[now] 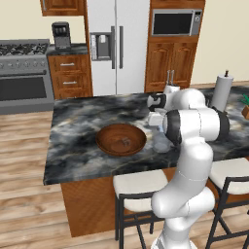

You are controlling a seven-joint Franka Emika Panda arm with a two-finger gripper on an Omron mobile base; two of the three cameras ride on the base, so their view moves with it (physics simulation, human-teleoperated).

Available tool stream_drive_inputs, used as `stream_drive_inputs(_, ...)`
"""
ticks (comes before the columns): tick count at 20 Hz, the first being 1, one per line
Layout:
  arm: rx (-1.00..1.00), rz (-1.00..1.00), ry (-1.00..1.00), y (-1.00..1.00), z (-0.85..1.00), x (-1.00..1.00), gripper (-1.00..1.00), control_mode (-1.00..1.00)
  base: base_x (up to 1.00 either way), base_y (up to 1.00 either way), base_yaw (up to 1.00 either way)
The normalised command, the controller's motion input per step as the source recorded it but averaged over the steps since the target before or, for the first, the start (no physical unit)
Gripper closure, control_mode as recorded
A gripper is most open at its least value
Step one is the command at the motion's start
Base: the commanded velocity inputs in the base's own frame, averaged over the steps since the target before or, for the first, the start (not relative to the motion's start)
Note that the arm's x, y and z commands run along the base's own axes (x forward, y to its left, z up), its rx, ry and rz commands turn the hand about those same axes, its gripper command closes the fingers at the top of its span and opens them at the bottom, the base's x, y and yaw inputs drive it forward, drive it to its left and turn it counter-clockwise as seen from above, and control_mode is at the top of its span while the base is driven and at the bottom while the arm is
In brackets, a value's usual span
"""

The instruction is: There are four ice cubes in the ice bowl. Place two ice cubes in each glass of water.

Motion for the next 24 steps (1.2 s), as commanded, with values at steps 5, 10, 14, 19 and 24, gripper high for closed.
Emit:
stream_drive_inputs(5, 0.0, -0.12, -0.16, 0.03, -0.09, -0.2, 1.0, -1.0, 0.0, 0.0, 0.0)
stream_drive_inputs(10, 0.0, -0.16, -0.24, 0.0, 0.0, -0.49, 1.0, -1.0, 0.0, 0.0, 0.0)
stream_drive_inputs(14, 0.0, -0.17, -0.27, 0.0, 0.01, -0.29, 1.0, -1.0, 0.0, 0.0, 0.0)
stream_drive_inputs(19, 0.0, -0.1, -0.11, 0.12, 0.2, 0.0, 1.0, -1.0, 0.0, 0.0, 0.0)
stream_drive_inputs(24, 0.0, -0.03, 0.0, 0.14, 0.29, 0.08, 1.0, -1.0, 0.0, 0.0, 0.0)
